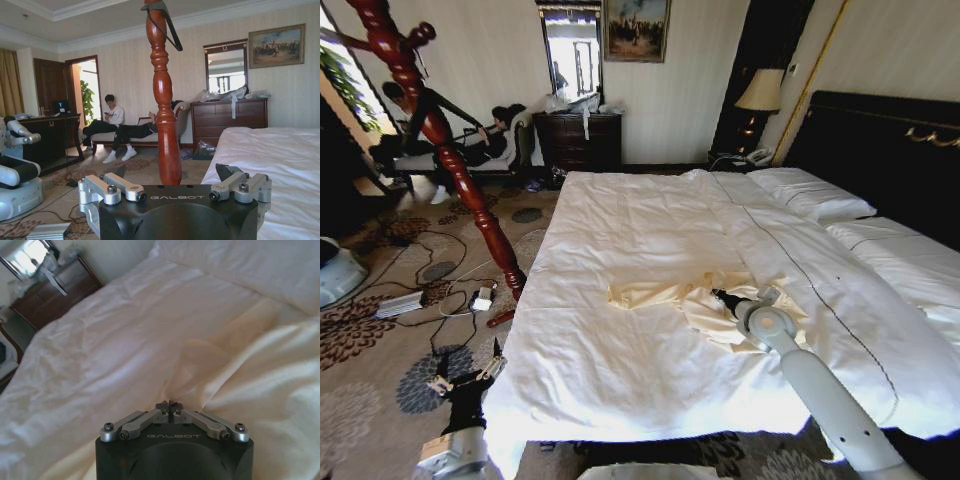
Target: Pick up the clothes from the bed and hang them on the clothes hanger.
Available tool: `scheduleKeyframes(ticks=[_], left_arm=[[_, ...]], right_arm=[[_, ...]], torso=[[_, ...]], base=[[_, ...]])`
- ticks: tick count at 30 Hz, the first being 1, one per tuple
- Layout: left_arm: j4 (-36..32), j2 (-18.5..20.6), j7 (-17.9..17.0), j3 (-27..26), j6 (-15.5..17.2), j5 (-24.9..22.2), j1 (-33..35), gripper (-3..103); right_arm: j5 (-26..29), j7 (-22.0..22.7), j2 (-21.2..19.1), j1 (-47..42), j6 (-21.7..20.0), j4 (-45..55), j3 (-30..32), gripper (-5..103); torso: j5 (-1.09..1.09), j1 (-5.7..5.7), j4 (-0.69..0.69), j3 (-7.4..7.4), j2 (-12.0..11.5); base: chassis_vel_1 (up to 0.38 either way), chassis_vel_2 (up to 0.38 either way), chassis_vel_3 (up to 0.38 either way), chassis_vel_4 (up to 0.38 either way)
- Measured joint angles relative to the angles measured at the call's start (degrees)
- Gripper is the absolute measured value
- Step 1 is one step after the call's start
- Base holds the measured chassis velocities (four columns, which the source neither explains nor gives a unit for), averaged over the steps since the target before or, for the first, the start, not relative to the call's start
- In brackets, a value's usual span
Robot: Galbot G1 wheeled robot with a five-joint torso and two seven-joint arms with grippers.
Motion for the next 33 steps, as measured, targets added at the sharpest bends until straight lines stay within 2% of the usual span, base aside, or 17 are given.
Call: scheduleKeyframes(ticks=[6,7,8,10,13,14,16,17,20,21,22,25,26,29,31,32,33], left_arm=[[0.3,-0.1,-0.1,0.4,0.1,-0.1,-0.4,100],[0.3,-0.2,-0.1,0.8,0.3,-0.1,-0.4,100],[0.3,-0.2,-0.1,0.8,0.3,-0.1,-0.4,100],[0.0,-0.2,-0.1,1.4,0.4,-0.4,-0.4,100],[-0.8,0.9,-0.5,2.2,0.7,-3.5,-0.5,100],[-0.8,0.9,-0.5,2.2,0.7,-3.5,-0.5,100],[-1.4,2.0,-0.9,2.6,1.0,-5.9,-1.0,100],[-1.4,2.0,-0.9,2.6,1.0,-5.9,-1.0,100],[-2.0,4.2,-1.0,3.3,1.4,-9.1,-2.3,100],[-2.1,5.3,-1.0,3.5,1.9,-10.9,-3.0,100],[-2.1,5.3,-1.0,3.5,1.9,-10.9,-3.0,100],[-2.1,7.8,-1.0,3.8,2.3,-13.8,-3.5,100],[-2.0,8.7,-1.0,3.8,2.3,-14.6,-3.4,100],[-1.7,10.2,-0.7,3.8,2.3,-16.0,-3.2,100],[-1.1,12.5,-0.2,3.7,2.3,-18.4,-3.0,100],[-1.1,12.5,-0.2,3.7,2.3,-18.4,-3.0,100],[-0.7,13.4,0.0,3.7,2.3,-19.6,-3.0,100]], right_arm=[[-3.4,-7.0,-2.3,0.4,6.3,2.4,0.4,0],[-3.5,-10.1,-4.1,1.0,8.6,3.8,1.0,0],[-3.5,-10.1,-4.1,1.0,8.6,3.8,1.0,0],[-1.9,-13.0,-6.7,1.9,10.4,5.9,1.8,0],[4.8,-17.4,-13.8,4.4,13.6,12.3,3.1,0],[4.8,-17.4,-13.8,4.4,13.6,12.3,3.1,0],[8.9,-19.4,-18.7,5.6,14.7,16.2,4.2,0],[8.9,-19.4,-18.7,5.6,14.7,16.2,4.2,0],[14.8,-22.5,-27.6,6.0,15.9,21.4,8.6,0],[18.5,-23.6,-32.9,5.7,16.6,23.7,11.6,0],[18.5,-23.6,-32.9,5.7,16.6,23.7,11.6,0],[22.5,-24.8,-41.0,5.7,19.5,25.6,14.9,0],[22.8,-24.7,-42.4,5.7,20.4,25.7,15.3,0],[22.7,-23.5,-43.6,5.3,21.5,25.9,15.5,0],[19.7,-19.4,-42.7,2.9,22.2,26.7,14.6,0],[19.7,-19.4,-42.7,2.9,22.2,26.7,14.6,0],[18.0,-16.9,-41.3,1.7,22.3,26.9,13.9,0]], torso=[[0.02,0.0,0.0,0.0,0.0],[0.01,0.0,0.01,0.0,0.0],[0.01,0.0,0.01,0.0,0.0],[0.0,0.0,0.0,0.0,0.0],[0.02,0.0,0.01,0.01,0.0],[0.02,0.0,0.01,0.01,0.0],[0.0,0.0,0.02,0.0,0.0],[0.0,0.0,0.02,0.0,0.0],[0.02,0.0,0.0,0.0,0.0],[0.0,0.0,-0.02,0.0,0.0],[0.0,0.0,-0.02,0.0,0.0],[-0.03,-0.01,0.0,0.0,0.0],[-0.03,-0.01,0.01,0.0,0.0],[-0.02,-0.01,0.01,0.0,0.0],[0.0,-0.01,0.0,0.0,0.0],[0.0,-0.01,0.0,0.0,0.0],[0.0,-0.01,0.02,0.0,0.0]], base=[[0.0,0.0,0.0,0.0],[0.0,0.0,0.0,0.0],[0.0,0.0,0.0,0.0],[0.0,0.0,0.0,0.0],[0.0,0.0,0.0,0.0],[0.0,0.0,0.0,0.0],[0.0,0.0,0.0,0.0],[0.0,0.0,0.0,0.0],[0.0,0.0,0.0,0.0],[0.0,0.0,0.0,0.0],[0.0,0.0,0.0,0.0],[0.0,0.0,0.0,0.0],[0.0,0.0,0.0,0.0],[0.0,0.0,0.0,0.0],[0.0,0.0,0.0,0.0],[0.0,0.0,0.0,0.0],[0.0,0.0,0.0,0.0]])
